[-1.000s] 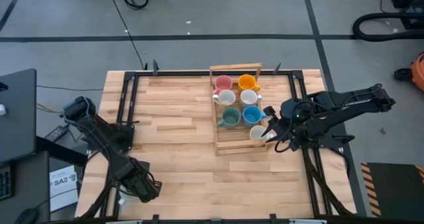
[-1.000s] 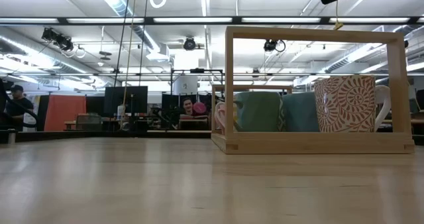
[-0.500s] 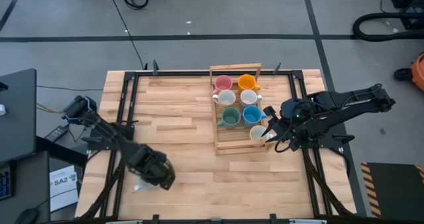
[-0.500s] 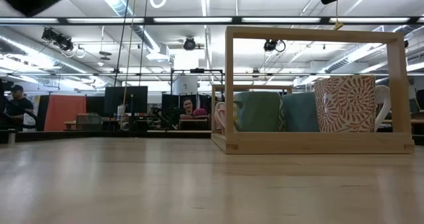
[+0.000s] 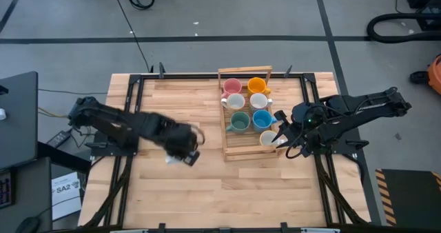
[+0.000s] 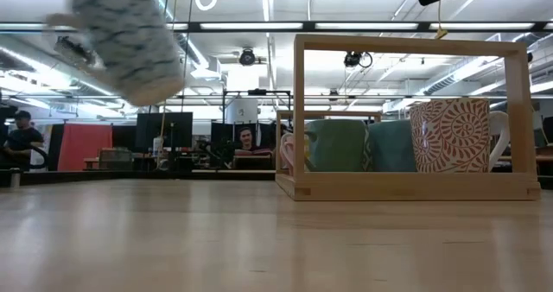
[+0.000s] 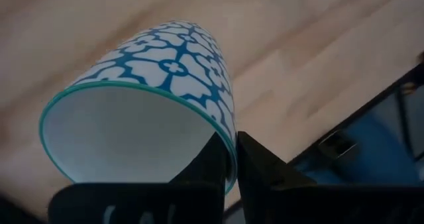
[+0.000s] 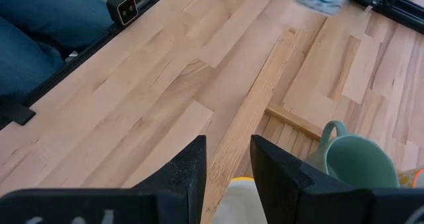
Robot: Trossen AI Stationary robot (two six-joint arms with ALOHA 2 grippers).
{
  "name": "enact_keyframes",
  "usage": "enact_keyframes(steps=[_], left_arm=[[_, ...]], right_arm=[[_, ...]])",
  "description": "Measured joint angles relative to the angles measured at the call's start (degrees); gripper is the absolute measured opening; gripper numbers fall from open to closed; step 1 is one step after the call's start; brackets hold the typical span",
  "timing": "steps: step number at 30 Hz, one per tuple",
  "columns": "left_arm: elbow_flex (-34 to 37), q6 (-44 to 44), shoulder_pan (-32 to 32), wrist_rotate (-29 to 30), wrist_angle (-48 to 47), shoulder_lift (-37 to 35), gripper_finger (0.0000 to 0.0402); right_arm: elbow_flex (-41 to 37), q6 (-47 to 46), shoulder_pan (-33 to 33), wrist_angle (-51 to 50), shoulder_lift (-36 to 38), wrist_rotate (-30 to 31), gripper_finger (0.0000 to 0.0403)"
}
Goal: Place coffee mugs
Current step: Put the blue patterned mug on the shelf
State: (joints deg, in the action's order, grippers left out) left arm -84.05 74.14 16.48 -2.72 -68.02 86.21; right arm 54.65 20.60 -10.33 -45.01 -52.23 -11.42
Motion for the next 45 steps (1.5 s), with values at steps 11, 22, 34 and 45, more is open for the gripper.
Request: enact_keyframes(steps=[11,22,34,45], left_arm=[[-6.71,-18.18,-15.01,2.75,4.73,0.04,0.0022],[-6.77,-27.16,-19.7,-2.02,19.83,3.93,0.0022],[-6.75,-28.8,-19.58,-6.58,27.17,10.56,0.0022],[-6.71,-31.05,-19.34,-7.69,29.55,13.45,0.0022]], right_arm=[[0.0,0.07,0.0,0.02,0.02,0.0,0.0123],[0.0,0.07,0.0,0.39,0.02,0.0,0.0123],[0.0,0.09,0.0,0.8,-0.28,0.0,0.0123],[0.0,0.09,0.0,1.16,-0.39,0.94,0.0123]])
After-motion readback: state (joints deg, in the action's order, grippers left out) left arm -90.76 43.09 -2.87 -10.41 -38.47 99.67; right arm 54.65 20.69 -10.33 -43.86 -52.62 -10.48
